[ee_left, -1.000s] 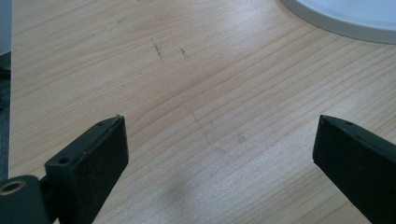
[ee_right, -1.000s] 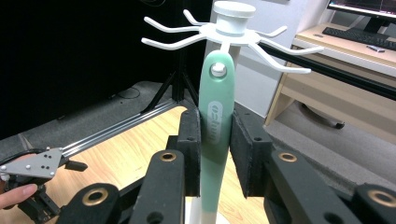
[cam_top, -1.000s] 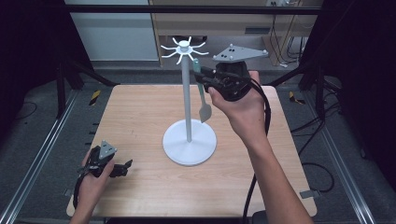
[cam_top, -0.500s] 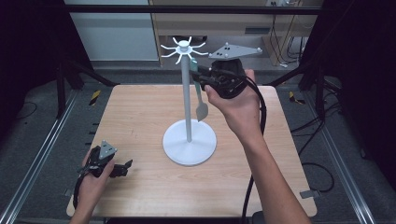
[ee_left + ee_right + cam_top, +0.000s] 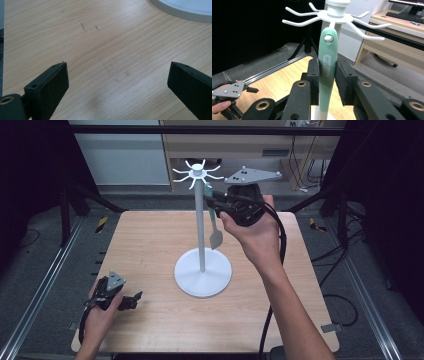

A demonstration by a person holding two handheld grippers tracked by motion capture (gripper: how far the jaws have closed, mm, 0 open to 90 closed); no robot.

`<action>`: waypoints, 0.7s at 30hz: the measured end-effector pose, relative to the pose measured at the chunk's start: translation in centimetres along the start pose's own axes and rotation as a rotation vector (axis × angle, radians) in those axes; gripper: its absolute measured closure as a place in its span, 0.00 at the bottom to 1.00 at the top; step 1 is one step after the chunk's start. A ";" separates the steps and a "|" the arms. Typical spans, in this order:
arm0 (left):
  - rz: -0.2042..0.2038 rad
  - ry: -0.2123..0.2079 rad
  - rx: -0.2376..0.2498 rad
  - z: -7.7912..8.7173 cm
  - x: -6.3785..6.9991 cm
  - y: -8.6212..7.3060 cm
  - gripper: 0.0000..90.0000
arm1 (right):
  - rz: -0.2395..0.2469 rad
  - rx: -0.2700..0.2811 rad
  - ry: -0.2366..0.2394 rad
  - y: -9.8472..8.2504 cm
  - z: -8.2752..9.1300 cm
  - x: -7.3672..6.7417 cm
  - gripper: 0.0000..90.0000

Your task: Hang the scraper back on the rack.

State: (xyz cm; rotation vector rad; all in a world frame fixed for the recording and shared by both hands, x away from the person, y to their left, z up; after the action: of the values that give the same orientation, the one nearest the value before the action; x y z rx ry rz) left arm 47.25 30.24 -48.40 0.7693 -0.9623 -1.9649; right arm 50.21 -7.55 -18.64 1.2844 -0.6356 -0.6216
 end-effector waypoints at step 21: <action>-0.006 -0.002 -0.012 0.0 -0.1 -0.1 0.04 | -0.030 0.029 0.002 -1.2 1.1 0.8 0.58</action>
State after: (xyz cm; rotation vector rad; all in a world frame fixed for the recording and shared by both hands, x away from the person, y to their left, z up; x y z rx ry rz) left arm 47.25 30.33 -48.43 0.7643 -0.9500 -1.9754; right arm 49.88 -9.11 -19.52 1.3231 -0.6268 -0.6376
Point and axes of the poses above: each handheld gripper's, and its own axes: z roughly backward along the jaws, y roughly out of its top, x roughly to its right, the point moved 1 cm from there along -z, roughly forward along the jaws, and after that the axes turned 9 degrees about x, right-handed, at the moved point
